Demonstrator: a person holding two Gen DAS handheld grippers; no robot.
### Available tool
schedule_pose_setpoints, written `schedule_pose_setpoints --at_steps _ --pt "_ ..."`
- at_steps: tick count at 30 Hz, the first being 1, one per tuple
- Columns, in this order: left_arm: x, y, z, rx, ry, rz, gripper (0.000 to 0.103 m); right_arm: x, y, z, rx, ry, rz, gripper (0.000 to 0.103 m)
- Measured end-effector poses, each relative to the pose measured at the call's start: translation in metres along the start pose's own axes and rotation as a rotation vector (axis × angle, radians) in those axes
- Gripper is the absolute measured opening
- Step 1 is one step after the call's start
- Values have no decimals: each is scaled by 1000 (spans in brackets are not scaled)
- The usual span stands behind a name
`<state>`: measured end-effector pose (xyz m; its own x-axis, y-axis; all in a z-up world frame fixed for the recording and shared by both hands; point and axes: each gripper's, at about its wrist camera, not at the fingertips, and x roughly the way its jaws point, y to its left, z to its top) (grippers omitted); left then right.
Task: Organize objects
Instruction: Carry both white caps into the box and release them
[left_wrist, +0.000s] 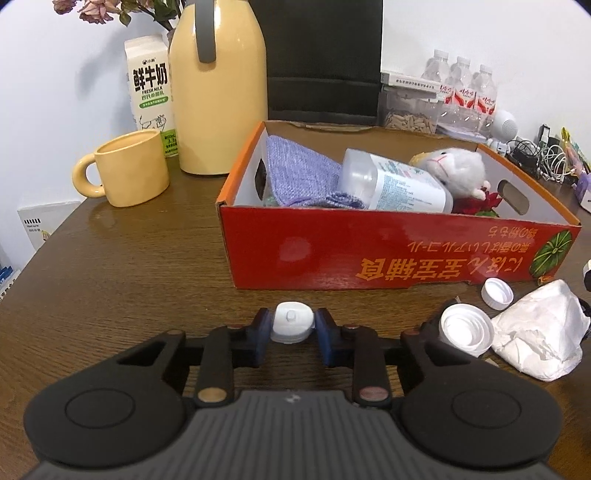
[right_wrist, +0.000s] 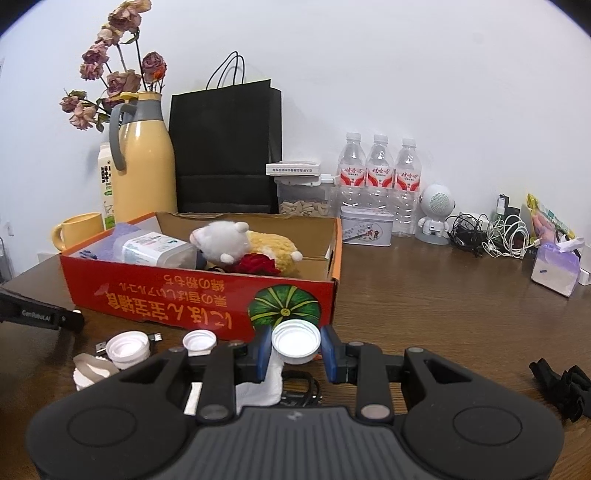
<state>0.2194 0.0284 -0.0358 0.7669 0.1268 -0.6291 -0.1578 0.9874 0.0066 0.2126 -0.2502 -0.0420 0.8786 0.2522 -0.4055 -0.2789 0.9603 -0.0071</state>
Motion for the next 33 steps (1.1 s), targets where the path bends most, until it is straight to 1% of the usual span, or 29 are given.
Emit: schedule_pose_setpoints --at_steps 5,10,15,19,25,30,33 --pt "-14 -2 0 0 -42 -12 27 -4 3 0 -3 -13 9 27" --pt "-36 -5 6 -5 -107 -50 27 -11 8 5 -6 -47 18 27" --pt "-54 -9 28 -11 -171 -91 27 -11 15 20 -26 -77 46 27" --pt "-60 -15 50 0 -228 -89 27 -3 26 40 -56 -98 76 27" --pt "-49 -23 81 0 -273 -96 27 18 38 68 -81 -113 99 27" --pt "-24 -28 99 -20 -271 -97 27 47 42 85 -78 -98 99 27" --pt "-5 -28 108 -37 -255 -100 27 64 43 90 -78 -80 86 27"
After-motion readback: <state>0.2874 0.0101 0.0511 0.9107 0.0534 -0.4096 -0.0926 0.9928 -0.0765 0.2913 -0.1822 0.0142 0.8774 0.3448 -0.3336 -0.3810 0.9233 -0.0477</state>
